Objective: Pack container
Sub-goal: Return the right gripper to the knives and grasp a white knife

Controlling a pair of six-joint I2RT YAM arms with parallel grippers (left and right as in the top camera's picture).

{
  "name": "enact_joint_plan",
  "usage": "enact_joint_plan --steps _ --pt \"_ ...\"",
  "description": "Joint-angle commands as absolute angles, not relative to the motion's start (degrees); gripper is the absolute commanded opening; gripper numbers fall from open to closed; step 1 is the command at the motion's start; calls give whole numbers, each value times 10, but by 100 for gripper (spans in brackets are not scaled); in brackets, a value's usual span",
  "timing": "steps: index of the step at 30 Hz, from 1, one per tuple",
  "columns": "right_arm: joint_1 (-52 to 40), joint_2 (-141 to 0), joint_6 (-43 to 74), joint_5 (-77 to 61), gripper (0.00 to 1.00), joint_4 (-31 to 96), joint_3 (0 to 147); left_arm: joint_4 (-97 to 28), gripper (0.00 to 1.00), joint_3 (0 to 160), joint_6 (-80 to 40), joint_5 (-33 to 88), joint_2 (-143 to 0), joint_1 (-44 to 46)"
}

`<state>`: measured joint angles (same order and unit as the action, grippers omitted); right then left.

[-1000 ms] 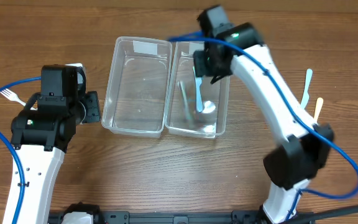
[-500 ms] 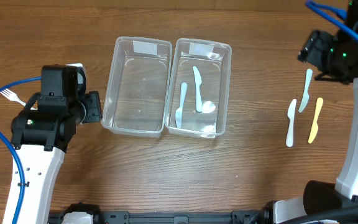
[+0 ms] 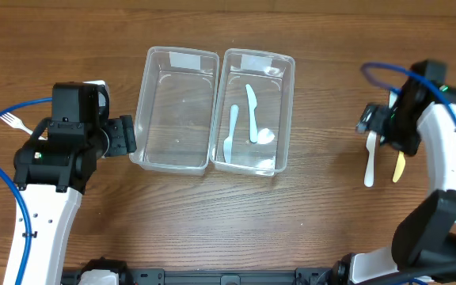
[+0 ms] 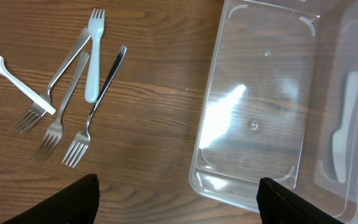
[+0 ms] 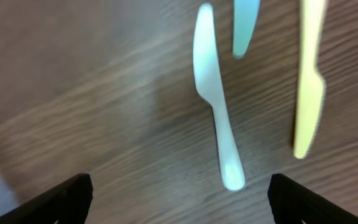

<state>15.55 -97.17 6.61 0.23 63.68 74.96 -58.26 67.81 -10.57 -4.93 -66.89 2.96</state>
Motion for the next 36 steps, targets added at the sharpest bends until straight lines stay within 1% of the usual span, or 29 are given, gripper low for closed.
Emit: enact_joint_plan --steps 1,5,11,18,25,36 --pt "155 -979 40 -1 93 594 687 -582 81 690 -103 -44 -668 28" --pt "156 -998 22 -2 92 555 666 -582 81 690 -103 -44 -668 28" --pt "156 -1046 -33 -1 92 524 666 -583 81 690 -103 -44 -668 28" --pt "156 -1067 -35 3 92 488 666 -583 81 690 -103 -44 -668 28" --pt "156 -1067 -57 3 93 483 663 -583 81 690 -103 -44 -668 28" --pt "180 -1067 -56 1 93 485 655 -585 81 690 -103 -44 -668 28"
